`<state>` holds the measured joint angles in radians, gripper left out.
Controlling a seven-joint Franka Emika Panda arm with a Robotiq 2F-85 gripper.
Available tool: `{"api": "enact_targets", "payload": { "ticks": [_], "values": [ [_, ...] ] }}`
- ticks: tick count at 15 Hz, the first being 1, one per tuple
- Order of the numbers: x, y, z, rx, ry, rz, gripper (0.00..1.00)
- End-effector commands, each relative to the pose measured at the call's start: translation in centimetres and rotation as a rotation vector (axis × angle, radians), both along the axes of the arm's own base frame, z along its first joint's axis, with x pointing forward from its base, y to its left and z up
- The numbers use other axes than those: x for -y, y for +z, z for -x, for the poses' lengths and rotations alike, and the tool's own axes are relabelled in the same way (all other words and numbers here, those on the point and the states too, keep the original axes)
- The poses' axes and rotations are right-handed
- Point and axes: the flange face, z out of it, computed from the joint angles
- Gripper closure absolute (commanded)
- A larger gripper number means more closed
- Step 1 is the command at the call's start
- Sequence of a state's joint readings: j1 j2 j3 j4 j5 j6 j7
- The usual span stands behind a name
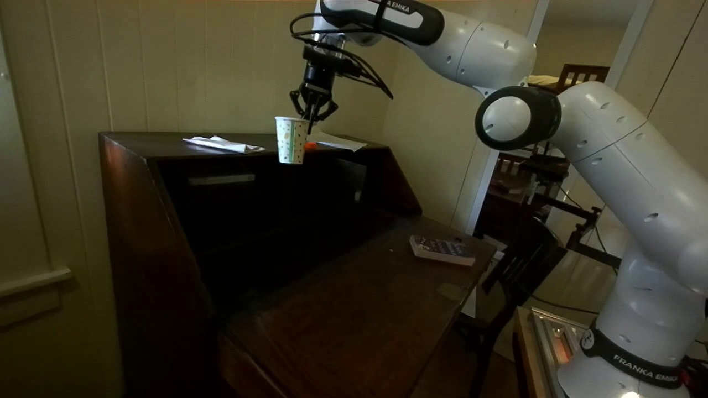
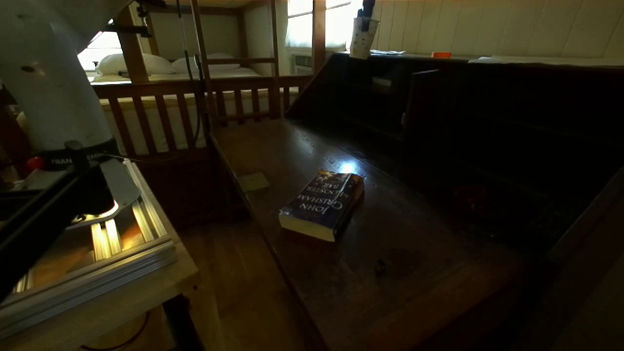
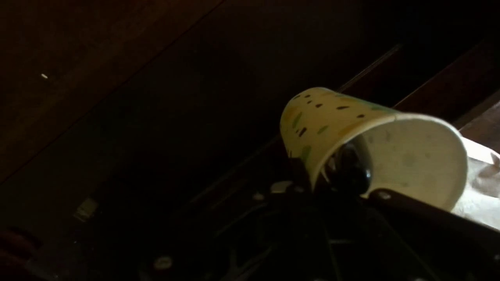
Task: Put the paper cup in an upright position
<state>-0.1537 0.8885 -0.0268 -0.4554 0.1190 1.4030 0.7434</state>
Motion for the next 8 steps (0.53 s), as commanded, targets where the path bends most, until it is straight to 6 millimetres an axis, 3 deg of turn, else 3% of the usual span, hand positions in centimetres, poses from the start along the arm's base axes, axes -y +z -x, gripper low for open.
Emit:
{"api": "enact_targets", "payload": {
  "ticks": [1,3,8],
  "values": [
    [-1.2,0.3,0.1,-0.016,0.092,0.081,0.99],
    [-1.2,0.6,0.3,-0.017,0.125,0.068,0.99],
    [1.7,0.9,0.8,0.009,0.090,-0.006,0.99]
  ]
}}
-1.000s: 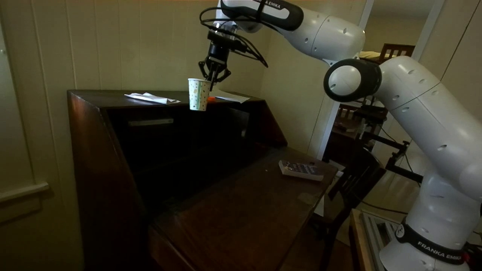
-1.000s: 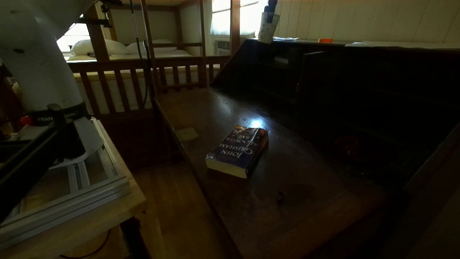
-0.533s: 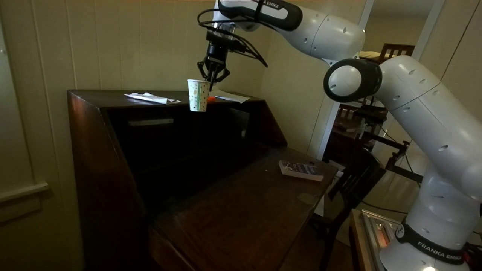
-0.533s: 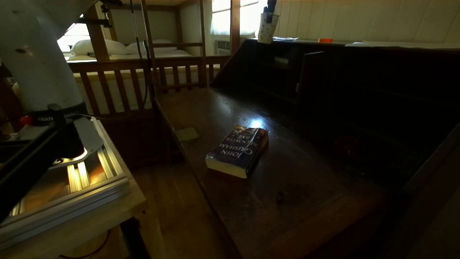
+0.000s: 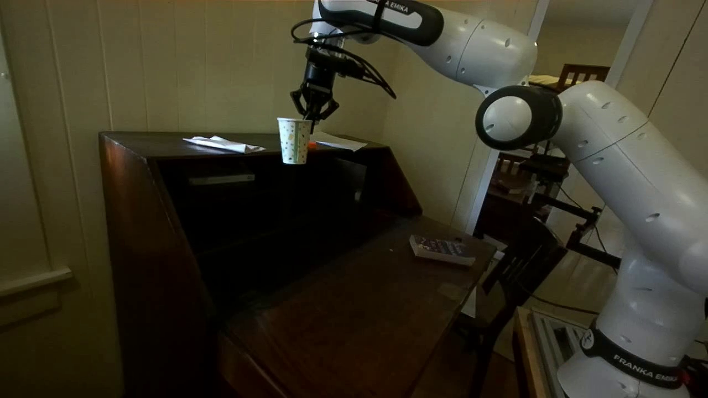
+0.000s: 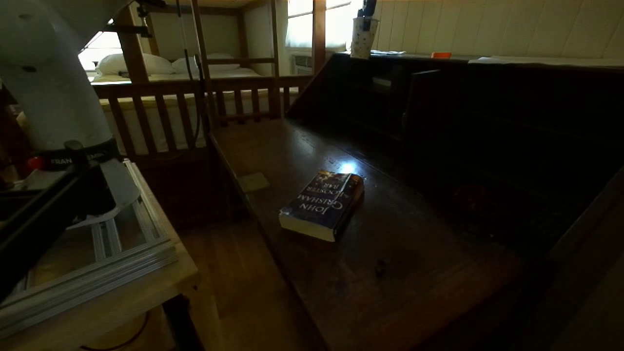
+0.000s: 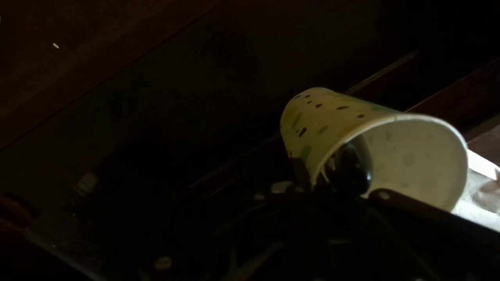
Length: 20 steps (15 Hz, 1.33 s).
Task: Put the paper cup in an upright position
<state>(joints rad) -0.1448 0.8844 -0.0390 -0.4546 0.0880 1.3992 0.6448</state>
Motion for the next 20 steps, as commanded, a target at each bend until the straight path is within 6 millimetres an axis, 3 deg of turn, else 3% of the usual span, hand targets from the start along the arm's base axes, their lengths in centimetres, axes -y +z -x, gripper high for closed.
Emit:
{"api": "enact_targets", "payload": {
  "ticks": [1,6,8,11,15,20],
  "values": [
    [2.3,0.6,0.7,0.007,-0.011,-0.071,0.99],
    [5.4,1.2,1.3,0.033,-0.050,-0.099,0.99],
    [7.1,2.5,1.7,0.079,-0.119,-0.064,0.99],
    [8.2,4.8,2.0,0.152,-0.184,-0.055,0.99],
    [7.7,6.0,1.8,0.193,-0.217,0.002,0.99],
    [5.2,3.9,-0.3,0.211,-0.257,0.052,0.99]
  ]
}}
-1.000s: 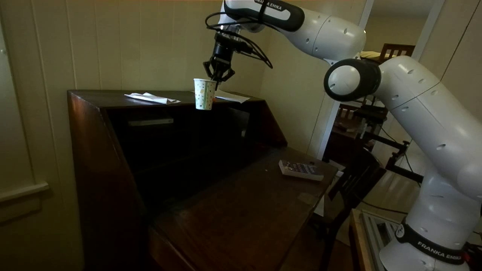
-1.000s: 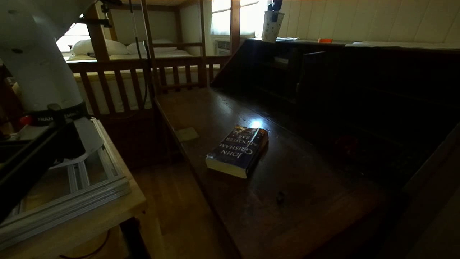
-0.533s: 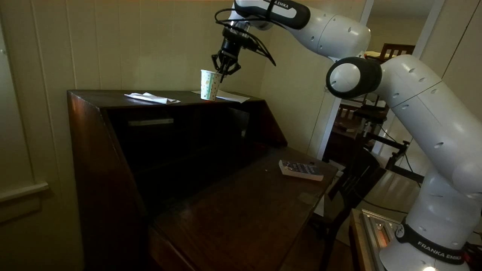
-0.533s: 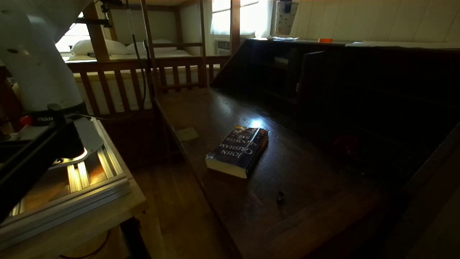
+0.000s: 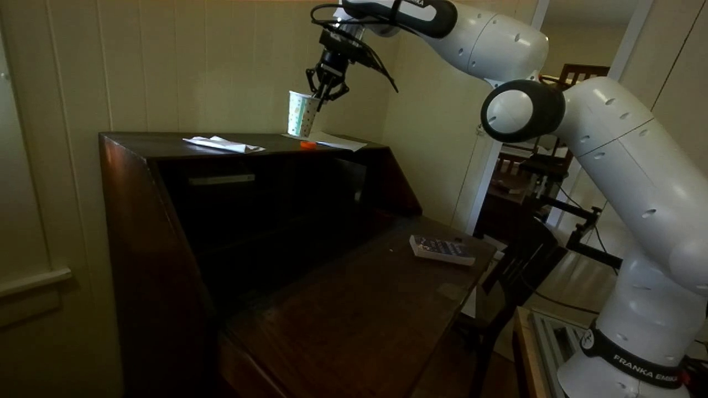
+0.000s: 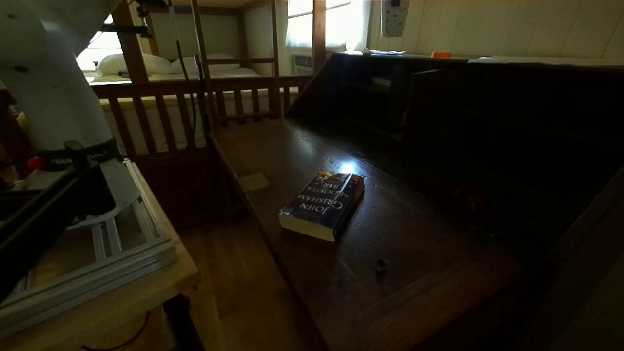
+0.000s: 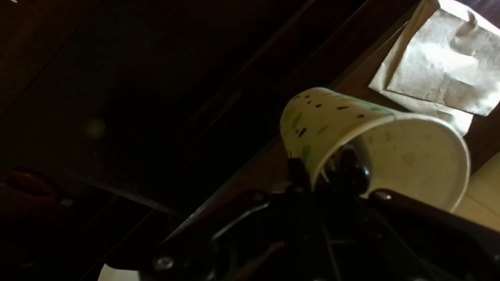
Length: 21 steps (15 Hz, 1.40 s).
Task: Put the paper cup in an upright position
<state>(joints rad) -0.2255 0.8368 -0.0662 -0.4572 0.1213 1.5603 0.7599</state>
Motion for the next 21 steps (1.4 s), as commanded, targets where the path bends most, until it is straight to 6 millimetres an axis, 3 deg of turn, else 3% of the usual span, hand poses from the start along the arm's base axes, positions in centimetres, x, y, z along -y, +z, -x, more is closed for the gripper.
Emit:
{"api": "enact_targets", "payload": {
  "ticks": [1,7,15,21],
  "values": [
    [-1.8,-1.8,-1.6,0.003,-0.062,0.046,0.99],
    [-4.0,-6.0,-3.9,0.001,-0.175,0.063,0.99],
    [-2.9,-4.4,-3.8,0.072,-0.266,0.059,0.99],
    [-3.5,-4.9,-4.0,0.054,-0.244,0.091,0.99]
  ]
}}
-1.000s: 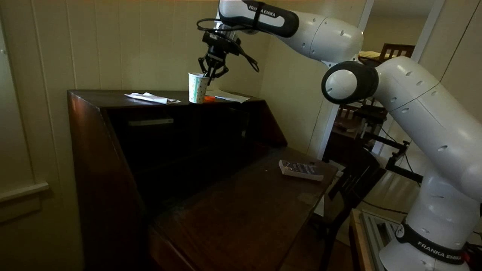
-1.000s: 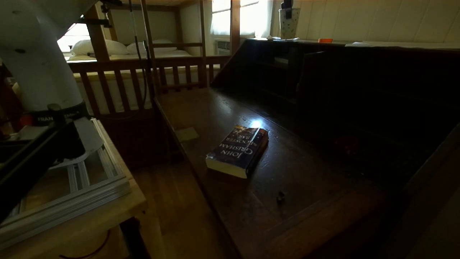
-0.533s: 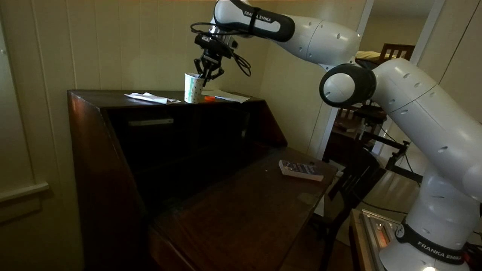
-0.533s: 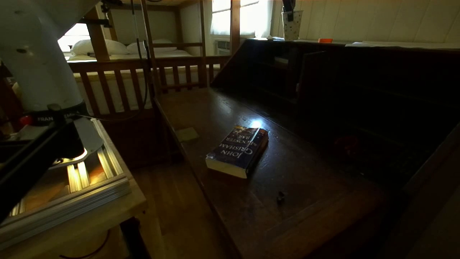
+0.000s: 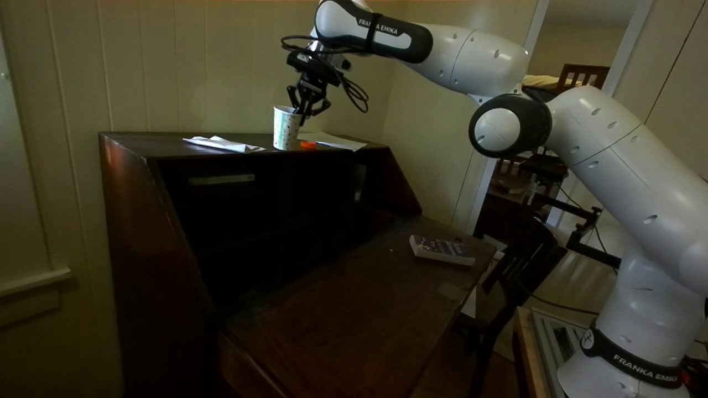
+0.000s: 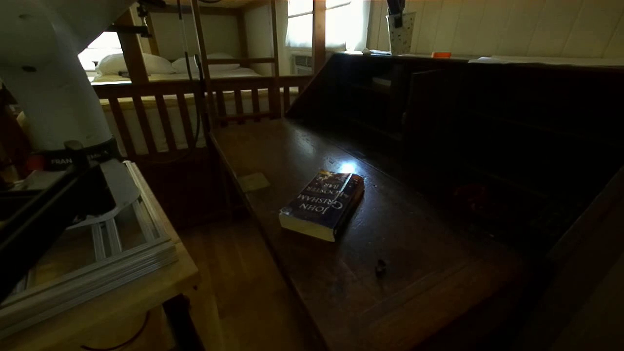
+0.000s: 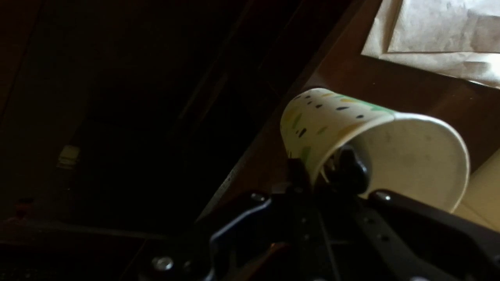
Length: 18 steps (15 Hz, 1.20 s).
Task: Put the paper cup in an upright position
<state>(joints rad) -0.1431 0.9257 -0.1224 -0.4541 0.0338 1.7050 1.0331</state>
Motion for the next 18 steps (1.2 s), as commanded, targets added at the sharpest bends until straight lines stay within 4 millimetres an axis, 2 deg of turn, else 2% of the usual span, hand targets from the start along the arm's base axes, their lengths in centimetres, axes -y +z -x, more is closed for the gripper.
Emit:
{"api": "enact_targets", "payload": {
  "ticks": [1,2,3,5,14,18],
  "values": [
    [-0.7,-0.1,-0.3,0.004,-0.006,0.030,0.99],
    [-0.9,-0.1,-0.3,0.003,-0.004,0.031,0.99],
    [-1.0,-0.1,-0.3,0.003,-0.002,0.030,0.72],
    [-1.1,0.1,-0.3,0.008,-0.001,0.029,0.65],
    [-0.9,0.8,-0.3,0.035,-0.003,0.028,0.02],
    [-0.9,0.9,-0.7,0.073,-0.006,0.027,0.00]
  ]
}}
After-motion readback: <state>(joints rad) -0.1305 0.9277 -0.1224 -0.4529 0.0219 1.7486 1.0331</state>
